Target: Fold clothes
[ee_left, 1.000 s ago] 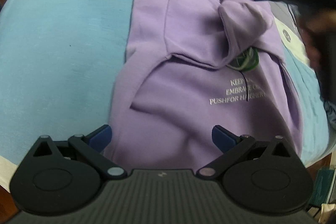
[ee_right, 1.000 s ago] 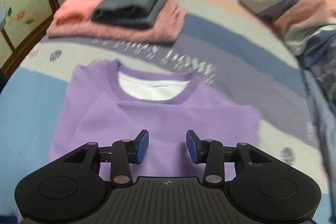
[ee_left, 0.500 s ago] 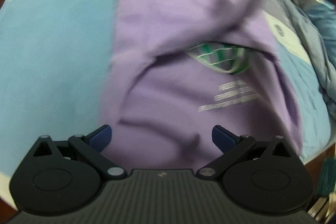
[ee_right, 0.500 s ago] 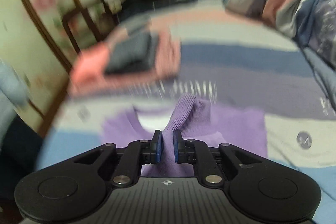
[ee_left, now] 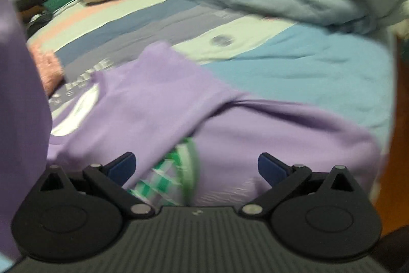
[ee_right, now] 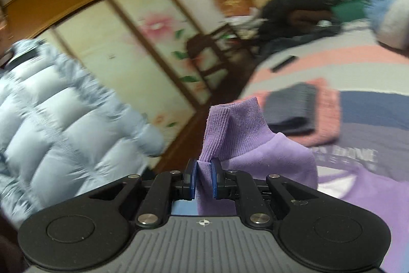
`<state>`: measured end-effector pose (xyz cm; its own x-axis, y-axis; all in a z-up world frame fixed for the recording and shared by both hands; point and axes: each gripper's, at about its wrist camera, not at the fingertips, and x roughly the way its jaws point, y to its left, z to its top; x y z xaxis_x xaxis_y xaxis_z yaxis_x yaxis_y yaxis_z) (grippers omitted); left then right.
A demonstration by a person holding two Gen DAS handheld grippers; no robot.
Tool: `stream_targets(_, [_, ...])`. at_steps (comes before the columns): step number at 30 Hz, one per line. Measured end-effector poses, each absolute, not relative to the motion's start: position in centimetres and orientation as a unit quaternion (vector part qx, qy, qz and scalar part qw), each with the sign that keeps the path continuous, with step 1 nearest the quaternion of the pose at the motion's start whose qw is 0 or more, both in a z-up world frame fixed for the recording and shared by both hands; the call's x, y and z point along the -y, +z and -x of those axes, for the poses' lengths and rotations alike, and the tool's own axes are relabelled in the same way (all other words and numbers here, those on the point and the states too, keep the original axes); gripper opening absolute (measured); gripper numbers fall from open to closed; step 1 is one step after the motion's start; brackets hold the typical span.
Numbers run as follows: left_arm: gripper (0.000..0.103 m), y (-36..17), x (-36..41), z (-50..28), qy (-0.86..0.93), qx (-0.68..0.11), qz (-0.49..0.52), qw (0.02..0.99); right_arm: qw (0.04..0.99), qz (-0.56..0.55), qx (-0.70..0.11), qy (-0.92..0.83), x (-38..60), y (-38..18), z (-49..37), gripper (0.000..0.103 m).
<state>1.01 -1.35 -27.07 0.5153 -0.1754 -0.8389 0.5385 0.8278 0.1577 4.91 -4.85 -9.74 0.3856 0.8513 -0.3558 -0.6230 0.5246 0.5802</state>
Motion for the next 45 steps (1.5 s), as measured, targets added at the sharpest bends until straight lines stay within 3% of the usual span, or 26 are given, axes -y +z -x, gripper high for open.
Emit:
stream_targets(2, [0.103,-28.4,0.2,-3.6,-0.153,-0.470,-0.203,0.845,0.810,-0.178,-0.313,0.462,4.1,-9.2,-4.3,0.012])
stream_targets(9, [0.102,-28.7,-12.3,-8.4,0.051,-0.502,0.039,0.862,0.807,-0.214,-0.318,0.450,4.2,-9.5,-3.2,0.012])
stream_targets(19, [0.102,-29.5,-8.4,-6.0,-0.042,-0.485,-0.053,0.872,0.813,-0.215,-0.350,0.413,4.0,-12.3,-4.7,0.011])
stream_targets(29, [0.103,-25.6,-5.3,-1.9,-0.280,-0.479,-0.066,0.829,0.811,-0.171,-0.239,0.507,0.1,-6.5,-7.7,0.010])
stream_targets(32, [0.103,-27.1,-5.5,-0.1,-0.271,-0.506,-0.066,0.816,0.843,-0.179,-0.273,0.429,4.3,-9.3,-6.8,0.010])
stream_targets(40, [0.103,-32.8,-8.6,1.6,-0.190,-0.576,-0.044,0.794,0.860,-0.128,-0.462,0.178,11.2,-24.8,-7.6,0.010])
stream_targets(45, [0.103,-31.6,-8.7,2.2,-0.222,-0.585,-0.027,0.779,0.869,-0.155,-0.433,0.185,11.1,-22.8,-6.4,0.010])
